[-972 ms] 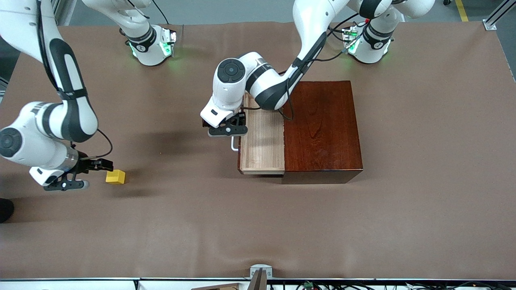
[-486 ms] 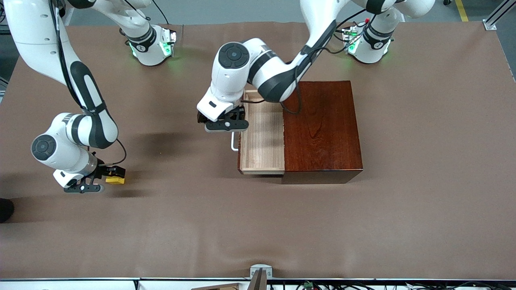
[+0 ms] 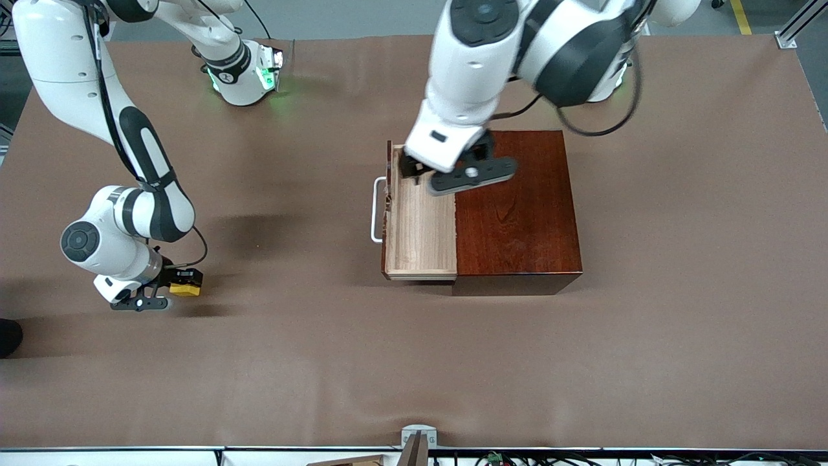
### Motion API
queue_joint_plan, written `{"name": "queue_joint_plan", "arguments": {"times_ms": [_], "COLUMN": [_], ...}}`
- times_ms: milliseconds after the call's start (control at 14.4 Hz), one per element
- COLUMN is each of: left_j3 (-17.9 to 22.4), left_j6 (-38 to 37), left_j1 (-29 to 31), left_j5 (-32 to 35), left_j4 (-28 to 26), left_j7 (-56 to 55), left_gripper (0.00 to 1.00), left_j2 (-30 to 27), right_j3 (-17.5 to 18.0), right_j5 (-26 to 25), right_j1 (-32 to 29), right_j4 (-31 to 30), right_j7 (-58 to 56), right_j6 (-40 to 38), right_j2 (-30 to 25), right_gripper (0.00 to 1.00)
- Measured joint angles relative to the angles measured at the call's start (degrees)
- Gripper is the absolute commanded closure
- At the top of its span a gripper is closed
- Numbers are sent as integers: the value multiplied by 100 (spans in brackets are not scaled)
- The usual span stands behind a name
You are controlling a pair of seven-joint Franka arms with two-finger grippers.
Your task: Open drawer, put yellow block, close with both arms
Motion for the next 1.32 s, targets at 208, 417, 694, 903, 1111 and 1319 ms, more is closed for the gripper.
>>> {"name": "queue_joint_plan", "arguments": {"times_ms": [208,417,694,903,1111,1319], "left_j3": [22,31,28,26,23,-3], "left_j6": [-288,-292,-199,-45,-37,-22], "left_j1": [639,1430,2473,2857,3096,3125], "left_j5": [11,17,226,490,515,515], "left_j4": [-524,-1332,-2059,-2310,-2346,-2349], "left_j7": [1035,1921,3118,3937,4346,4415], "left_gripper": [0,0,0,0,0,0], "left_j2": [-612,-1245,-1678,-1848,-1926,-1936], "right_j3": [23,41,67,129,415,755], "right_j5": [-1,-9,-19,-11,44,57], "right_j1": [17,61,140,427,880,1268], "right_j4": [226,704,1936,2704,2874,2959], "right_j7": [-39,-138,-773,-1513,-1931,-1895], "right_j6": [-40,-639,-2499,-3322,-3358,-3313], "right_j2": [4,2,-58,-180,-271,-393], "right_gripper": [100,100,100,100,100,100]}}
